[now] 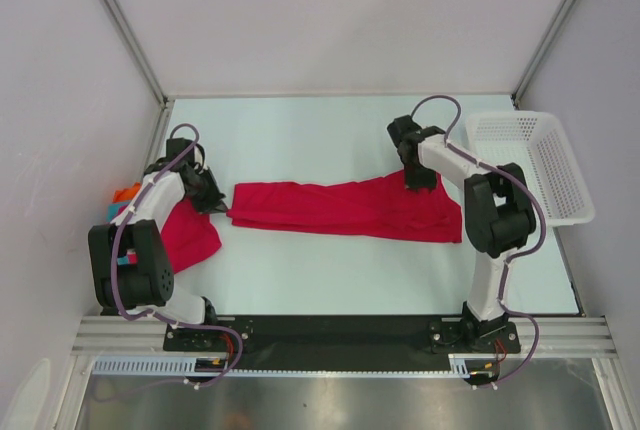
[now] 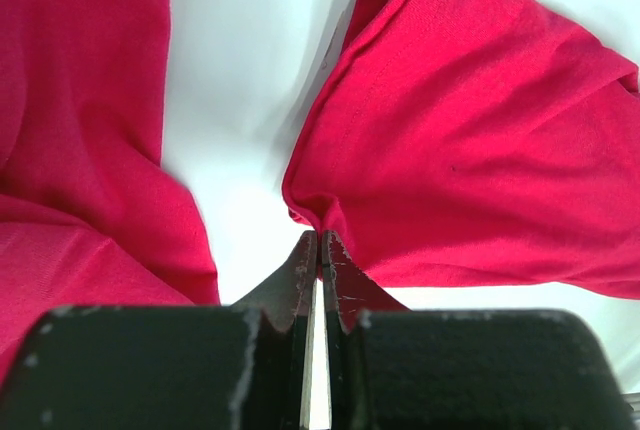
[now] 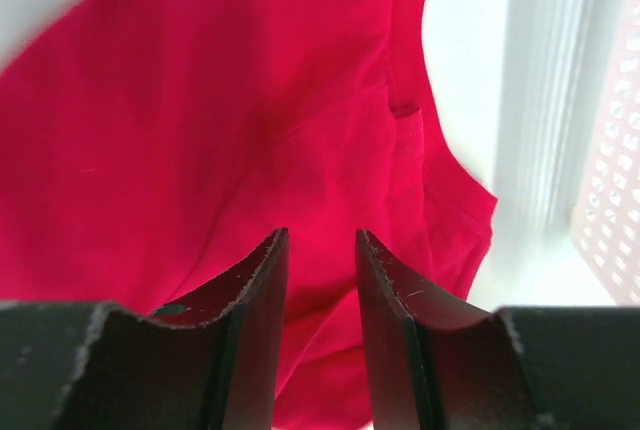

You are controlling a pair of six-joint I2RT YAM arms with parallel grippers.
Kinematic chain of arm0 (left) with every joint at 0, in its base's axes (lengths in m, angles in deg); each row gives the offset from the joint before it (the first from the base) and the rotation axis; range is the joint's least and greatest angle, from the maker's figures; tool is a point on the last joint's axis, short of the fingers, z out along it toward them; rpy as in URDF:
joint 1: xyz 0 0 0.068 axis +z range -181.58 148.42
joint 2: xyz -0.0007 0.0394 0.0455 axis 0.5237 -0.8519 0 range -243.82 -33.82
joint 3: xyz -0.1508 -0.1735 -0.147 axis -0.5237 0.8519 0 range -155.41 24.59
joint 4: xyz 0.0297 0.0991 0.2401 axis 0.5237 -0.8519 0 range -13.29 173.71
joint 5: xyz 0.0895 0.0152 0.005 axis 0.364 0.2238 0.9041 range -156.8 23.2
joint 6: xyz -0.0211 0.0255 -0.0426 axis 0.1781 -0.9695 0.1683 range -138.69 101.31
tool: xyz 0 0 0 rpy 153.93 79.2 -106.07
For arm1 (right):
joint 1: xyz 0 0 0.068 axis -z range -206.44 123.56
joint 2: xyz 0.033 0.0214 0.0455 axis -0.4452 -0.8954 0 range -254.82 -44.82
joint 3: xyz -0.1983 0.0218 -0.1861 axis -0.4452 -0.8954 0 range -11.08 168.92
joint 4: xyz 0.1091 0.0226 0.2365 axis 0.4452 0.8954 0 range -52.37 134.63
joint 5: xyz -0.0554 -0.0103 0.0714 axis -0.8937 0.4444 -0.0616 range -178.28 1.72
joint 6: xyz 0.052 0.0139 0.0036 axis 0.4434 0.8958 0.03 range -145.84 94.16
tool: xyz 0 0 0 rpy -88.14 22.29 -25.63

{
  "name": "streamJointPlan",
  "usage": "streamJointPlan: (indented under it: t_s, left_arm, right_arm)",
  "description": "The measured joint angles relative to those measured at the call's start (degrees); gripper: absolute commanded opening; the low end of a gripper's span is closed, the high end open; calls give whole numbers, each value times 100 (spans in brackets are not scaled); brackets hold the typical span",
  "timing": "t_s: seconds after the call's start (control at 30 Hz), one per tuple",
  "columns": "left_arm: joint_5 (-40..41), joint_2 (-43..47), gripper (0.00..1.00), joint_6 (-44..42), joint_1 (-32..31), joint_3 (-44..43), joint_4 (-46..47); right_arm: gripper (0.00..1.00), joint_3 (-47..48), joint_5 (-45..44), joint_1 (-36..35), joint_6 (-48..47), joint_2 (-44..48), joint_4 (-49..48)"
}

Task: Fold and stack the t-shirts

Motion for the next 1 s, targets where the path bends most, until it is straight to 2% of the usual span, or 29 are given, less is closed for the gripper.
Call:
streamJointPlan:
  t_s: [0.27, 0.77, 1.0]
  left_arm:
    - [-2, 0, 6, -9, 37, 0, 0]
    - [0, -2, 6, -50, 37, 0, 2]
    - [0, -2, 6, -50, 37, 0, 2]
  right_arm:
    - [38, -817, 52, 66, -39, -33, -197]
    - [36, -1657, 101, -85, -20, 704, -367]
    - [36, -1709, 98, -149, 28, 968, -308]
